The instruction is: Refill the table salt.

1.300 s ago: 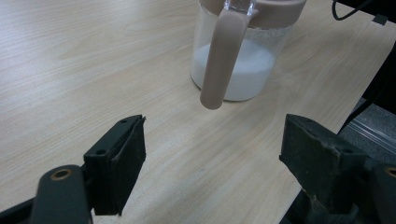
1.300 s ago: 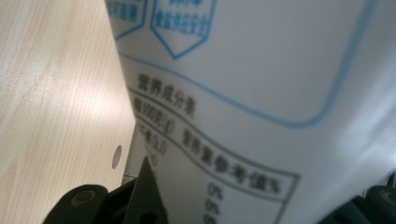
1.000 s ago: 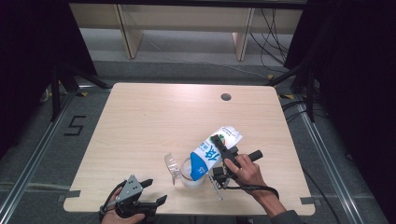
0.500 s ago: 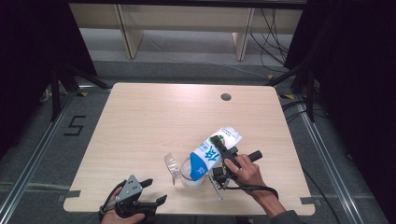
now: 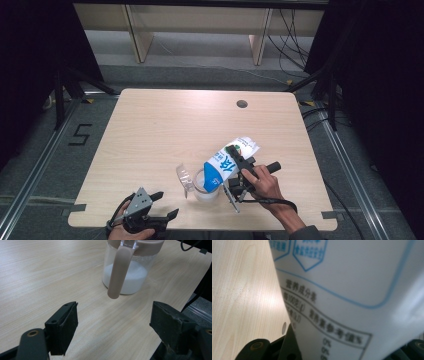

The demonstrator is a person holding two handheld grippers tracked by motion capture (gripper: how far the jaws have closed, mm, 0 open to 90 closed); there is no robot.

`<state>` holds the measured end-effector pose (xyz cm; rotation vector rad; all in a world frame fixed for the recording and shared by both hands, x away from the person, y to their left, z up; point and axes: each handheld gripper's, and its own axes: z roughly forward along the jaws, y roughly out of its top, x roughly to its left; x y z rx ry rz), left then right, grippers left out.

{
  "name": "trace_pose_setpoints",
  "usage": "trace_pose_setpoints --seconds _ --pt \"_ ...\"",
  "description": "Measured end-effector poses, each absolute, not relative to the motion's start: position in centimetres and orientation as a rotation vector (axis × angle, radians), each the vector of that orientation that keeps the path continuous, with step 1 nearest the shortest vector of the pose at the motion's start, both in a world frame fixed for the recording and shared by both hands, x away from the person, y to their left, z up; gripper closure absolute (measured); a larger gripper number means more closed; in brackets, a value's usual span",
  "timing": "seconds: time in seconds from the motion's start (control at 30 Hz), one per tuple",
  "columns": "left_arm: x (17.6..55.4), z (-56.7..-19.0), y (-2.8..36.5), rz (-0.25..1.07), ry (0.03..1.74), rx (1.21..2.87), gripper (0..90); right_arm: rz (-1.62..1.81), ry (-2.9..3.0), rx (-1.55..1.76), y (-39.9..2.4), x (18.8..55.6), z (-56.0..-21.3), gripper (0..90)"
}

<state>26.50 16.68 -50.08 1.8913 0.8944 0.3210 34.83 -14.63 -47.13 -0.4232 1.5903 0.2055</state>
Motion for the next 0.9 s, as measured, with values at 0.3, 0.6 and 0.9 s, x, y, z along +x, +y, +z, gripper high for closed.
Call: trace_pose_setpoints --seconds 0.3,0.6,0.9 --pt "26.48 -50.06 16.69 0.323 0.896 1.893 21.7 0.231 1.612 -0.402 -14.69 34.83 -47.16 69.6" --pt "26.5 -50.12 16.6 0.319 0.899 1.884 21.7 0.268 1.647 -0.348 -15.09 34.95 -46.84 69.7" --pt "26.52 -50.13 16.62 0.318 0.897 1.885 21.6 0.257 1.653 -0.363 -15.04 34.95 -46.53 69.7"
